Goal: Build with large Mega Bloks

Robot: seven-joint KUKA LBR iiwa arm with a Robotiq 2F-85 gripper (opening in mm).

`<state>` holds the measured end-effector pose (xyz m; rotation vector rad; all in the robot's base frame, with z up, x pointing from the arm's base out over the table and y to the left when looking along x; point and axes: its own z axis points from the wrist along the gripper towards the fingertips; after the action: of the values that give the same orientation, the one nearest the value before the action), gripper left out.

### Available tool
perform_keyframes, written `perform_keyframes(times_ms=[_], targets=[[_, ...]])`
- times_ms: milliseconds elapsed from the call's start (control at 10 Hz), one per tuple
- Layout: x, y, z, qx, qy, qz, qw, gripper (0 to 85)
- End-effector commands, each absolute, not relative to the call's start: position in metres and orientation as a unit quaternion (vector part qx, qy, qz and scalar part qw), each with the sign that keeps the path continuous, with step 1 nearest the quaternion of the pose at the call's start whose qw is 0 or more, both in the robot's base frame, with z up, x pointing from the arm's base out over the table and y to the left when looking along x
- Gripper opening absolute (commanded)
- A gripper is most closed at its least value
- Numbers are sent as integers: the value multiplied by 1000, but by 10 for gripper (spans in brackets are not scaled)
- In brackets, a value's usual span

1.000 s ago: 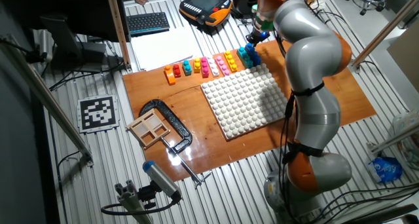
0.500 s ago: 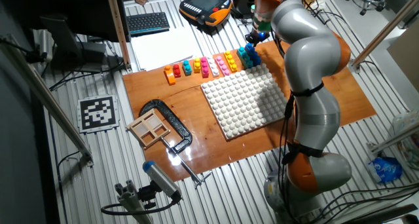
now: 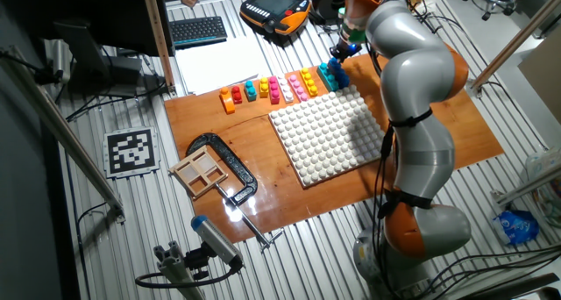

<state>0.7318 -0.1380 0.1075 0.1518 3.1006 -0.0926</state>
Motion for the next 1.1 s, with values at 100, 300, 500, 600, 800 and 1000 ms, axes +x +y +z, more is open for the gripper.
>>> perform_keyframes(times_ms=[100, 300, 500, 600, 800, 1000], targets=[[734, -139, 100, 38, 999, -31, 17, 340], [734, -139, 100, 32, 999, -31, 11, 340], [732, -138, 96, 28, 999, -31, 9, 340], [729, -137, 93, 27, 999, -33, 10, 510], [726, -138, 89, 26, 999, -32, 11, 510], [727, -140, 84, 22, 999, -27, 11, 510]])
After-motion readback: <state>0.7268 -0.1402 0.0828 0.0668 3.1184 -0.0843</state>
